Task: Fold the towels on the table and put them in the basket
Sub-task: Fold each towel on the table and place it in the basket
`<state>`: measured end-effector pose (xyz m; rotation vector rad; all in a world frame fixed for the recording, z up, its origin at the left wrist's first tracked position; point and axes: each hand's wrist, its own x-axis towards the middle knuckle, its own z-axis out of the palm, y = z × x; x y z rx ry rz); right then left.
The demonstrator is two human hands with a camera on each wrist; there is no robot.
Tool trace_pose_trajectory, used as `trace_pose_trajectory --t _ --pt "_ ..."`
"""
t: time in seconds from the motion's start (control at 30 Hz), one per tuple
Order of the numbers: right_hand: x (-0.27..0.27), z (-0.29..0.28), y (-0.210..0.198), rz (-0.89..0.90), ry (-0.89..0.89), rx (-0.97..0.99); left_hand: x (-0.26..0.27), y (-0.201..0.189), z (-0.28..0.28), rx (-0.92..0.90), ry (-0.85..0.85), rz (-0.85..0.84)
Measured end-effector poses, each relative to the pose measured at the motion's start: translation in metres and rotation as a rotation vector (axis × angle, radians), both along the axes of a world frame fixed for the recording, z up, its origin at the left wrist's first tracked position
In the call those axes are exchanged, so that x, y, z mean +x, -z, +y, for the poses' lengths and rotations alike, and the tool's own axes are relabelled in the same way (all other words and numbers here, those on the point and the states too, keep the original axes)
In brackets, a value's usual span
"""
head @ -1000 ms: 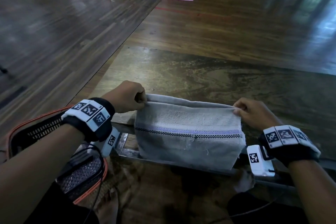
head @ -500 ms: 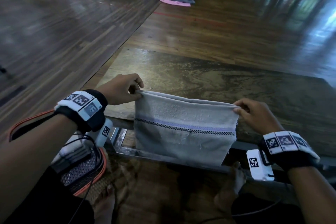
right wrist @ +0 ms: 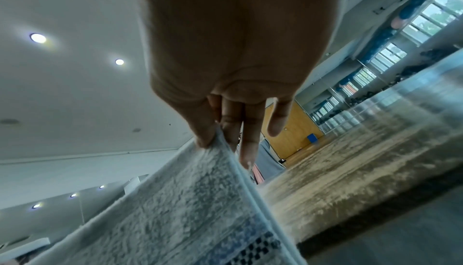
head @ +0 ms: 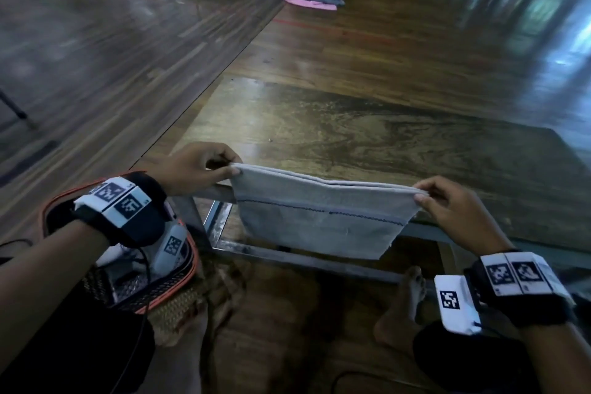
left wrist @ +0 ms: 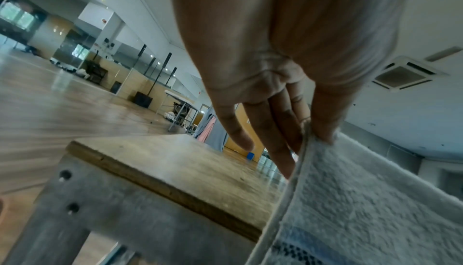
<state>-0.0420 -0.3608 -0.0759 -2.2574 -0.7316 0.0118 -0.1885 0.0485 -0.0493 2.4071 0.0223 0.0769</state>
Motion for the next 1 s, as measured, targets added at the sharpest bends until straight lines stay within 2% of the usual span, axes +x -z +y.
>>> trace_pose_trajectory --t 0.13,0.23,0.33,0.43,0.5,0.6,0.67,0.77,0.83,0.9,0.93,1.0 --pt "-0.014 -0.008 0.005 0.121 -0.021 0.009 -0.025 0.000 -0.005 -0.198 0.038 0.087" --pt "-0.027 -0.009 0.005 0.147 -0.052 0.024 -0.040 -0.002 -0.006 -0.310 0.054 0.069" --pt "-0.038 -0.004 0.002 0.128 -0.086 0.030 -0.044 -0.003 0.000 -0.295 0.027 0.061" --pt "-0.038 0.008 0.004 0.106 -0.081 0.022 -0.032 -0.004 0.004 -0.104 -0.048 -0.014" --pt "-0.032 0.020 0.003 0.103 -0.043 -0.002 -0.020 -0.011 0.001 0.029 -0.125 -0.166" --pt "-0.010 0.034 -0.025 0.010 0.067 0.037 0.004 -0.039 -0.006 0.081 -0.220 -0.423" --pt "0.006 0.040 -0.062 -0.149 0.130 0.154 0.016 -0.069 -0.008 0.097 -0.314 -0.649" --pt "0.018 0.047 -0.123 -0.359 0.179 0.451 0.023 -0.112 -0.013 0.076 -0.423 -1.026" --pt "0.014 0.047 -0.148 -0.474 0.167 0.575 0.025 -0.124 -0.017 0.070 -0.448 -1.192" --pt "0.009 0.047 -0.151 -0.515 0.147 0.615 0.027 -0.118 -0.018 0.060 -0.442 -1.203" --pt "0.009 0.046 -0.143 -0.511 0.141 0.599 0.027 -0.110 -0.017 0.069 -0.425 -1.148" --pt "0.012 0.044 -0.113 -0.436 0.143 0.493 0.029 -0.089 -0.010 0.124 -0.363 -0.921"
